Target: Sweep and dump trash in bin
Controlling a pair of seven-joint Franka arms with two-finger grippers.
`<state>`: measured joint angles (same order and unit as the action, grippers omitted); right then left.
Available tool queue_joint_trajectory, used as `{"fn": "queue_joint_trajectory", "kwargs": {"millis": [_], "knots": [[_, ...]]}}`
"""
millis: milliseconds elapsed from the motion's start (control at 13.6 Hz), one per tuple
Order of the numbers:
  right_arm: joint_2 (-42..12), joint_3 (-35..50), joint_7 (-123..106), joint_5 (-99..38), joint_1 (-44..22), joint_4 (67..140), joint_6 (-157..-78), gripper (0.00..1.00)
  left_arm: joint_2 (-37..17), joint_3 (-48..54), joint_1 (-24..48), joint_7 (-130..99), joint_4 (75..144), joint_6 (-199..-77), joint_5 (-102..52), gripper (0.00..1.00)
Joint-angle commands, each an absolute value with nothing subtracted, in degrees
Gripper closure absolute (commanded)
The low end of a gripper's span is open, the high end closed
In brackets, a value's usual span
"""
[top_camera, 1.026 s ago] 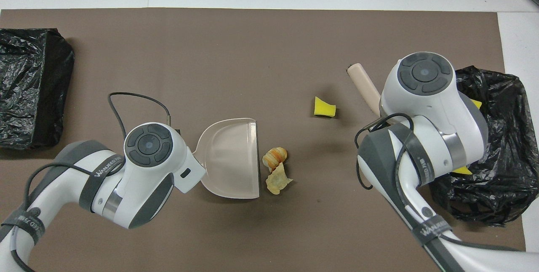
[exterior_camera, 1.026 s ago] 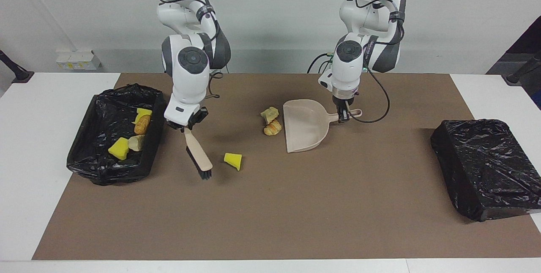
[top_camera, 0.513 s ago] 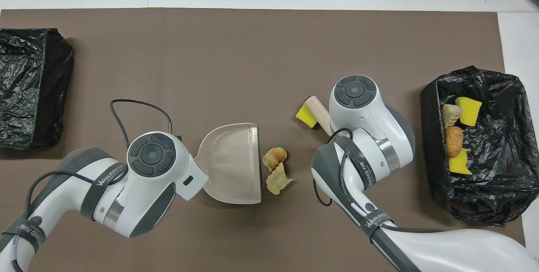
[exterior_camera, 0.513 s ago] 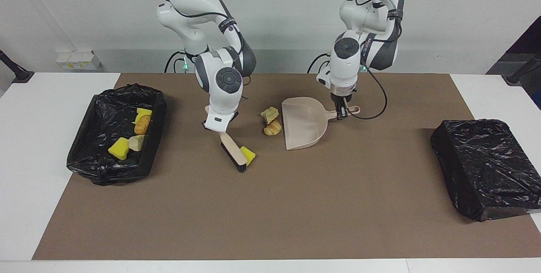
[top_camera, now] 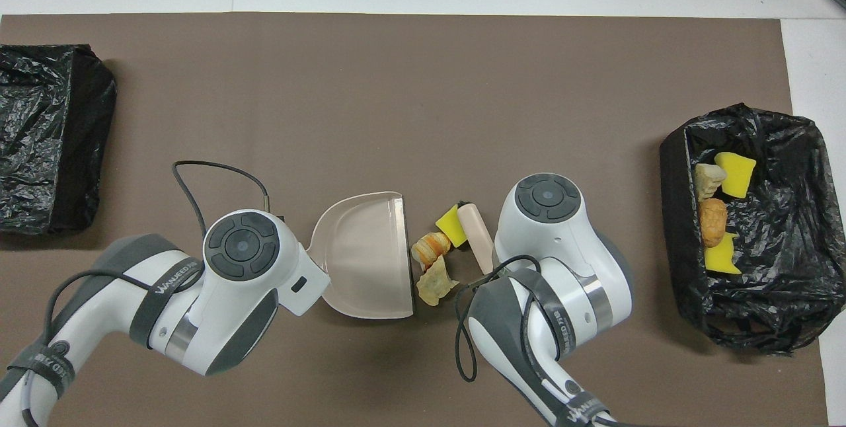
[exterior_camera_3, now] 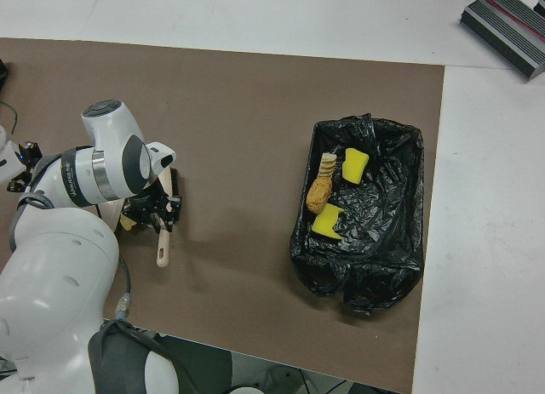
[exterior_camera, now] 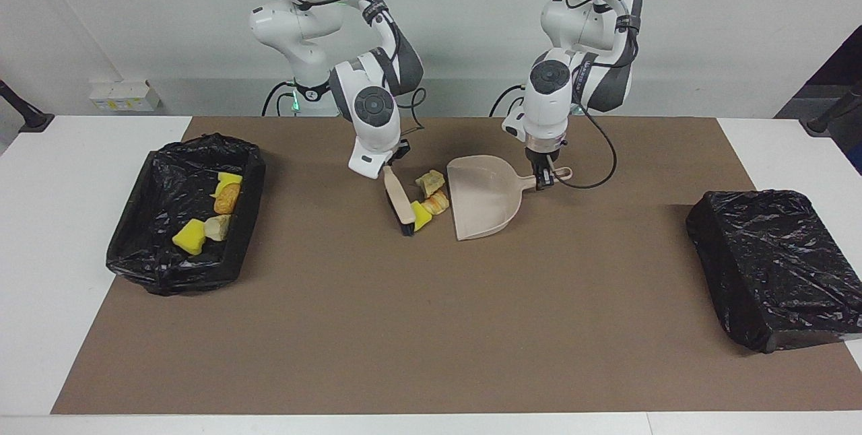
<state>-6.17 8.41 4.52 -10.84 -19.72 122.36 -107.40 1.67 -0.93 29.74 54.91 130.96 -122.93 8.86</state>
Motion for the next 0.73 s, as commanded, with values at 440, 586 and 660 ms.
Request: {"fn": "queue_joint_trajectory", "kwargs": {"millis": [440,586,660], "knots": [[-7.29,8.53,12.73,-36.72,-27.85,122.18,-123.04,1.0,4.13,-1.41,30.41,53.96,133.59,-123.22,9.4,1.0],[-7.65,8.61,14.58,-36.83,-28.3,119.89,-123.05,1.0,4.13,-1.41,30.24,54.14,133.59,-123.4,9.4,1.0],[-7.56,8.61,15.89,-37.17,-28.3,118.23,-122.52,1.0,4.13,-1.41,29.89,54.31,133.59,-123.49,9.4,1.0]]}}
